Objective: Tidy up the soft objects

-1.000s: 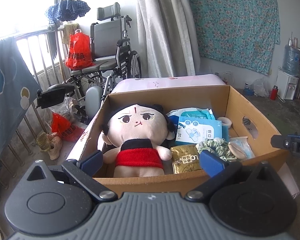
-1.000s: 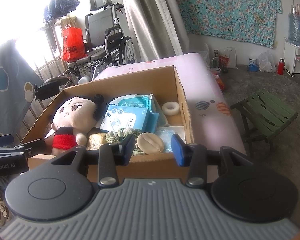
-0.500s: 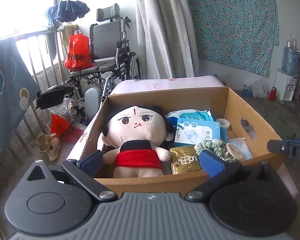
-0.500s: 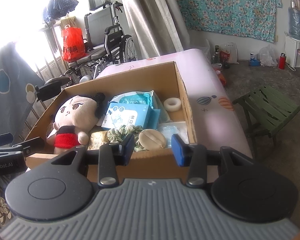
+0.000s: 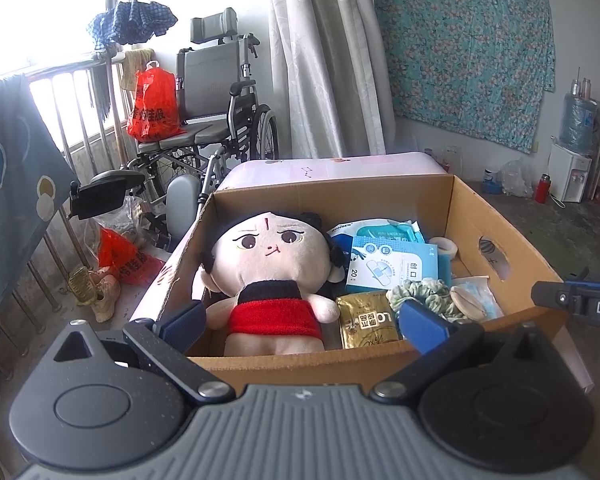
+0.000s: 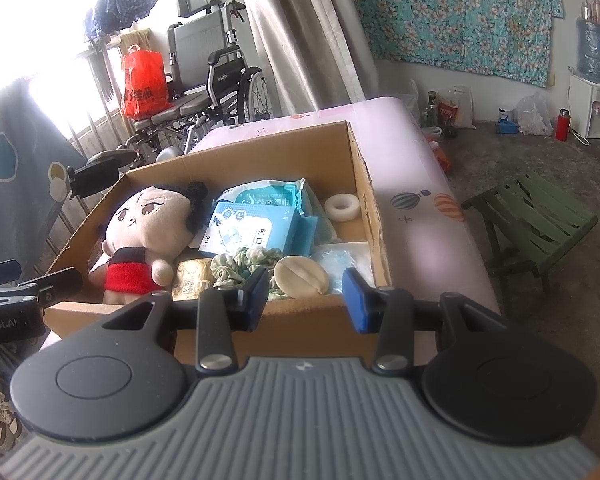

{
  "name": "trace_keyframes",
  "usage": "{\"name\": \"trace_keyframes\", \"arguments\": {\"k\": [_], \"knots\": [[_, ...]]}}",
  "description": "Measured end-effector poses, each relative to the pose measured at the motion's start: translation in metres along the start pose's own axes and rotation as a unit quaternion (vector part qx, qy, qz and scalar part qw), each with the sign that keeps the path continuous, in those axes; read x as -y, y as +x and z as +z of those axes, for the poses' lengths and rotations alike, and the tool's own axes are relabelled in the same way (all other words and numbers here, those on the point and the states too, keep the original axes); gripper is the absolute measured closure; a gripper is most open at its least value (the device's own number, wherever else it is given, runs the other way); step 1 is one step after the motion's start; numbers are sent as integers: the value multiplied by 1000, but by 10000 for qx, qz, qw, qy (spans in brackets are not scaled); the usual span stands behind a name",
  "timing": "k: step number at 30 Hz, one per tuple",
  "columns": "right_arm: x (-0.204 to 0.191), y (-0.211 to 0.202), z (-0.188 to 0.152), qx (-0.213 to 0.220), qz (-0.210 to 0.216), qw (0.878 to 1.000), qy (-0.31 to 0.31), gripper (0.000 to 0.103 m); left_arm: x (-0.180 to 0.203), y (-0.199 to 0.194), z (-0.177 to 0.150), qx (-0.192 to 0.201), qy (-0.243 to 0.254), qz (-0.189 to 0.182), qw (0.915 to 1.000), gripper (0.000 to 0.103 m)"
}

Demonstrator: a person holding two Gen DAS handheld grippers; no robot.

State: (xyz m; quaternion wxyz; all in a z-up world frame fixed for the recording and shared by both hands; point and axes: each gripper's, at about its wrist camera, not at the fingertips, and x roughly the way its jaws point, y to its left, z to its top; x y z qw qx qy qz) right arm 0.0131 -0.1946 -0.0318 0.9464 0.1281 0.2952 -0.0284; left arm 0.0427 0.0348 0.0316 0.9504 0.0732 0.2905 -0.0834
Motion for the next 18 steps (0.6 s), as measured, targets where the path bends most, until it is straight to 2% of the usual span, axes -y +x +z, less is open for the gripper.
{"name": "trace_keyframes", "arguments": {"k": [18], "knots": [[1,4,-1,-27,-14,10000,-8,63,-3,4,-3,-39,-57,-34,10000,1]]}}
